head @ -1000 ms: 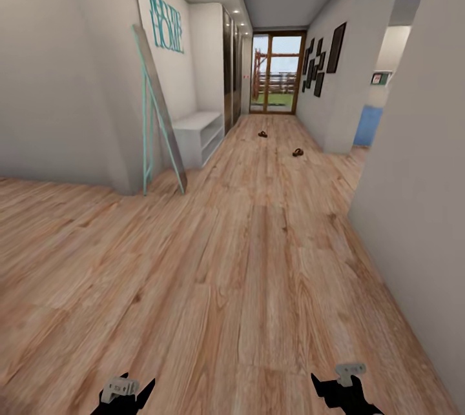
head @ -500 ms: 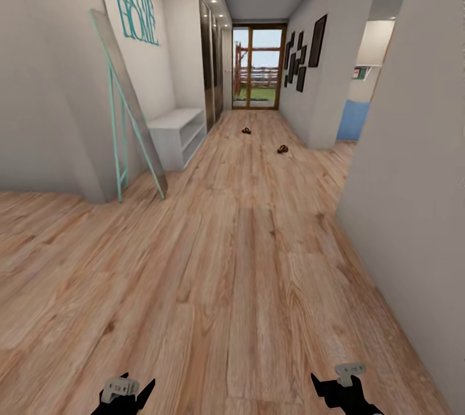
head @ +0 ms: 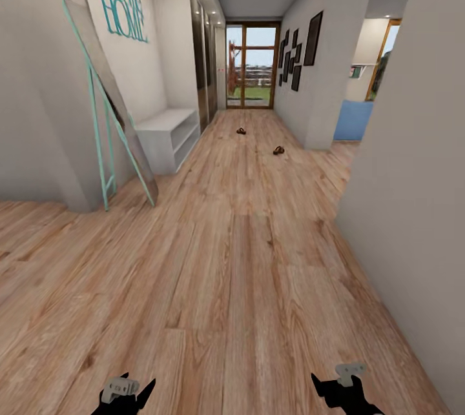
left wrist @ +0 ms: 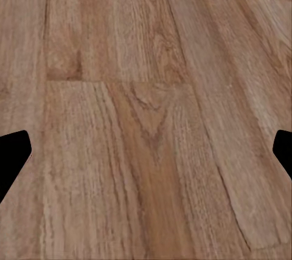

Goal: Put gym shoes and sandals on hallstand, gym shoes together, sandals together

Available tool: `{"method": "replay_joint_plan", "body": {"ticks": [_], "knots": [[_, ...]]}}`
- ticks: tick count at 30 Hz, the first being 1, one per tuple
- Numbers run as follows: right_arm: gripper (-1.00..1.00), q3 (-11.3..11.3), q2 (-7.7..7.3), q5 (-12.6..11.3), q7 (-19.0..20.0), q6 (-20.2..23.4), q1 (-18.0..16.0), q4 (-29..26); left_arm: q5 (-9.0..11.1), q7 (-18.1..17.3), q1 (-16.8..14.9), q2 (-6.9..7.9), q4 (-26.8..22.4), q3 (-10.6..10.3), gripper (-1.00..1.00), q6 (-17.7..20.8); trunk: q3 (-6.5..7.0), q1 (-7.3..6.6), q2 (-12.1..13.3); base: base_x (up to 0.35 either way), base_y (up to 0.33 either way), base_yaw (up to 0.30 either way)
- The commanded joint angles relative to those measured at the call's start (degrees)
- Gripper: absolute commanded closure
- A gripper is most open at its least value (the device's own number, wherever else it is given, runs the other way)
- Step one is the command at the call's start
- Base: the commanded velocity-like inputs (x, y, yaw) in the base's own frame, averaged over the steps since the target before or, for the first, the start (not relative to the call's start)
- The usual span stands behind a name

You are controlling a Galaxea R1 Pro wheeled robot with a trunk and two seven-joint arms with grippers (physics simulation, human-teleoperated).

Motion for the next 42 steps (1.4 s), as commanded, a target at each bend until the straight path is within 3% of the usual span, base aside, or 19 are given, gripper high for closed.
{"method": "replay_joint_plan", "body": {"ticks": [1, 42], "knots": [[-1.0, 0.05, -0.04, -0.06, 0.19, -0.18, -0.04, 0.06, -0.57, -0.23, -0.04, -0.03, 0.02, 0.49, -1.0, -0.28, -0.05, 0.02, -0.02, 0.336, 0.0, -0.002], [-1.0, 0.08, 0.04, 0.02, 0.15, -0.16, -0.04, 0.06, -0.53, -0.23, 0.02, -0.03, 0.02, 0.54, -1.0, -0.3, -0.06, 0.02, -0.02, 0.337, 0.0, 0.0]]}}
